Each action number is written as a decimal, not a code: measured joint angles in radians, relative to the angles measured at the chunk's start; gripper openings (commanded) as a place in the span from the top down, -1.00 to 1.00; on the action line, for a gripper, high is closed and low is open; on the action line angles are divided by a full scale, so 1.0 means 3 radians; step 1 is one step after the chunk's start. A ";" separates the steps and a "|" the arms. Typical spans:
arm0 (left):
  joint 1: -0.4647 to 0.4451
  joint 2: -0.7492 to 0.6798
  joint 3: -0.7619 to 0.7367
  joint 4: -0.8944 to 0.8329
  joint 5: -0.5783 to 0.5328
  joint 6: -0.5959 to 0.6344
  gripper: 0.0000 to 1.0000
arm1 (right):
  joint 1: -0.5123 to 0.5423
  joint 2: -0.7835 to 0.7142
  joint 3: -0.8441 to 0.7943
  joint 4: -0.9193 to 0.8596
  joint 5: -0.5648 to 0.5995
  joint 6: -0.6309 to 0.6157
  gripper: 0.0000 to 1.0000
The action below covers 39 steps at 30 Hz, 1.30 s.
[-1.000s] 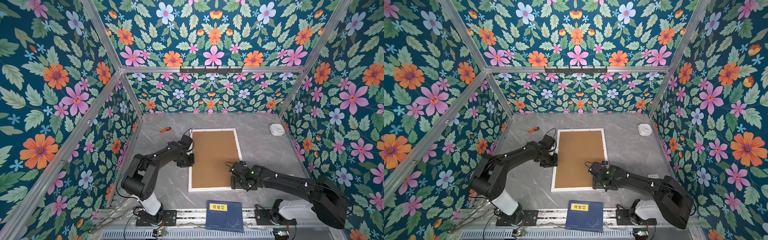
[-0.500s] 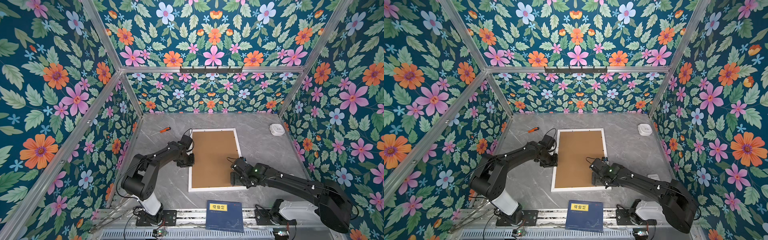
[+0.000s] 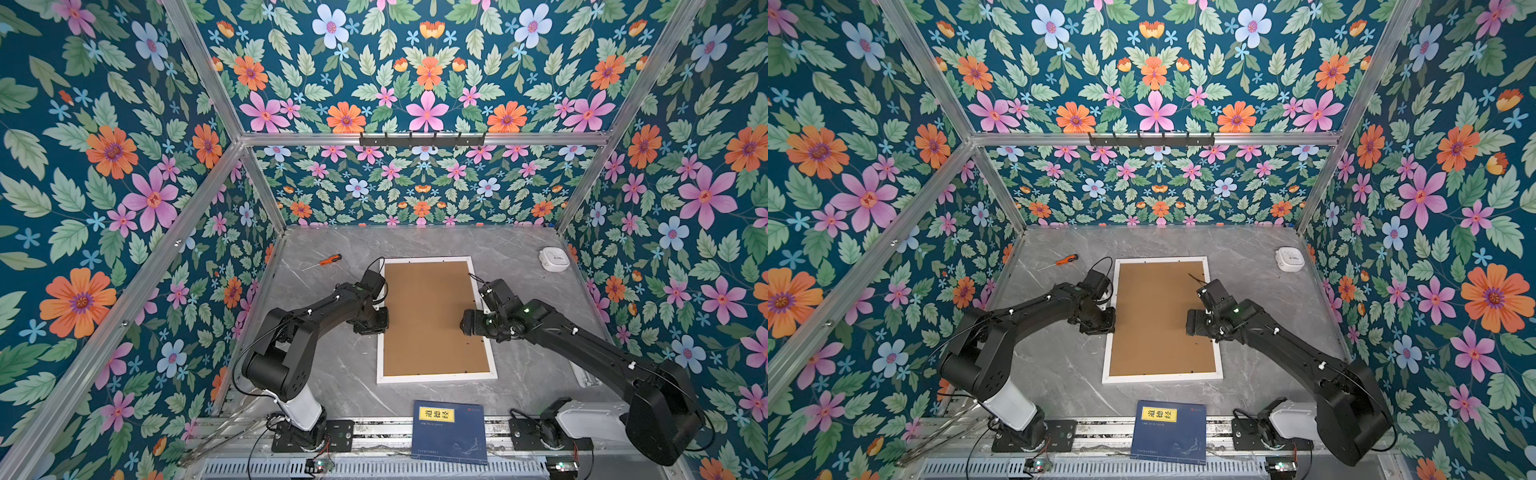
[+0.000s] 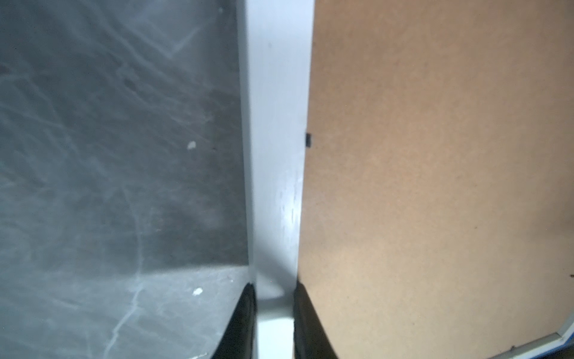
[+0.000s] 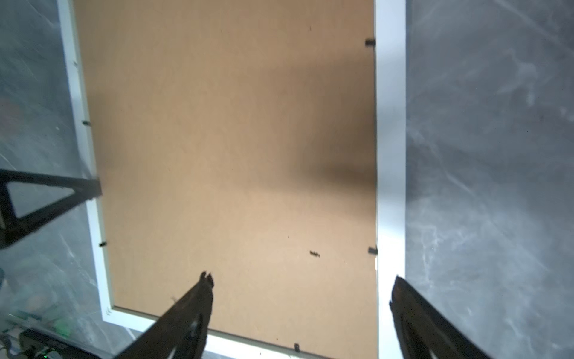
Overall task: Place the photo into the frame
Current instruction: 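Lift the right gripper and move it to the frame's farther corner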
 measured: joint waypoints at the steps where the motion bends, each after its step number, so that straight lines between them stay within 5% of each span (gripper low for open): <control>1: 0.0001 0.0000 0.0000 0.0001 0.0001 0.0001 0.57 | -0.0083 0.0079 0.0098 0.0048 -0.0058 -0.0083 -0.76; 12: 0.0001 0.0036 0.0037 -0.0028 0.0006 0.0029 0.57 | -0.0810 0.0992 0.0867 0.0621 -0.1041 -0.0559 -0.68; 19: 0.0003 0.0078 0.0065 -0.0057 0.0018 0.0076 0.57 | -0.0936 0.1780 0.1518 0.0848 -0.1659 -0.0661 -0.66; 39: 0.0000 0.0033 -0.0042 0.0047 0.0000 0.0104 0.58 | -0.1034 0.3225 0.3072 0.0940 -0.2115 -0.0689 -0.65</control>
